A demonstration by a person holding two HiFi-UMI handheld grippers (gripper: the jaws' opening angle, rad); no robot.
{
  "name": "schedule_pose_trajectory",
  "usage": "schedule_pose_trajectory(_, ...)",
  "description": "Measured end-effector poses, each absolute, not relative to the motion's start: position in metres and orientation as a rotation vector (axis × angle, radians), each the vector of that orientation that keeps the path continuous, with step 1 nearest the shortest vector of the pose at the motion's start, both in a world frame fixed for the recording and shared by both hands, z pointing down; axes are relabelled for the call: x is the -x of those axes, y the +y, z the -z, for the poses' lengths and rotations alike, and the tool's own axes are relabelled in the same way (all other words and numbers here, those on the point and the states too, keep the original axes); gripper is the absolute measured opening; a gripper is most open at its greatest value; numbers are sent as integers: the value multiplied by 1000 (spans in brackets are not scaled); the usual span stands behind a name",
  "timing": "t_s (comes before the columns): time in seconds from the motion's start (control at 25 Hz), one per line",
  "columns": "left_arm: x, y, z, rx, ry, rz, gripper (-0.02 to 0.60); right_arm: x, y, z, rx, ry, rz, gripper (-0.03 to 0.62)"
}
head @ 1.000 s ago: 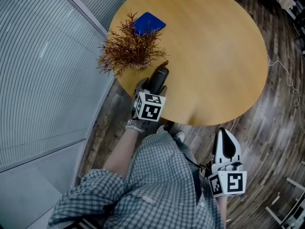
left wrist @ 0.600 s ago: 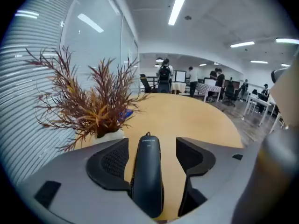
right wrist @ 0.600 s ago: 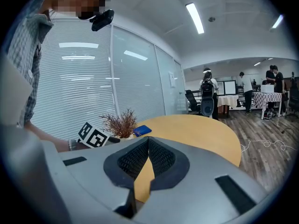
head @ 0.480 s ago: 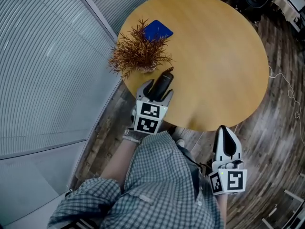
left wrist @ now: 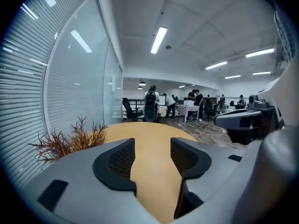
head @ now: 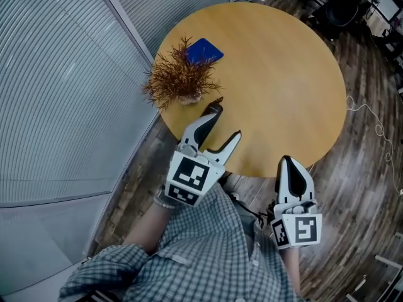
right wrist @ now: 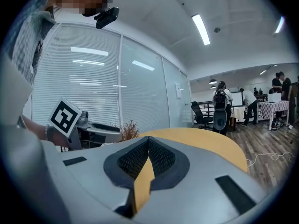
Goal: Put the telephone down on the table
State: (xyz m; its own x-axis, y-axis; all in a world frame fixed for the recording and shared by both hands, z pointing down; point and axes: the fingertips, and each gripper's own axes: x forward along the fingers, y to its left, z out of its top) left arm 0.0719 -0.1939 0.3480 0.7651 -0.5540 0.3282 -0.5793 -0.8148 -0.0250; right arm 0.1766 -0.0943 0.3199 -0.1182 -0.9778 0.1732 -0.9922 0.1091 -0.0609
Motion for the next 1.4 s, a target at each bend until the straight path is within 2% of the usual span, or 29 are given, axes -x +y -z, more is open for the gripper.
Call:
schedule_pose_trajectory(0.08, -72, -192, -341, -2920, -913, -491, 192, -177, -97, -315, -2027, -2285, -220, 8)
schedule_pose_trajectory(0.2, -69, -193, -331, -2954, -969, -468, 53, -181, -100, -306, -2039, -2294, -183, 8)
schedule_pose_trajectory(0.24, -67, -193, -328, -2955, -991, -450, 27, -182, -101, -304, -2040, -2297, -173, 8)
schedule_pose_trajectory(0.32, -66, -192, -320, -2951, -1011, -398, 13, -183, -103, -300, -2040, -2304, -158, 8)
schedule_pose_trajectory(0.76, -85, -163, -306, -3002, -758, -272, 8, -177, -105, -295, -1990, -2313, -96, 8)
schedule_pose_trajectory(1.4, -94, -159, -308, -3037, -725, -304, 8, -178, -99, -295, -2012, -2292, -87, 8)
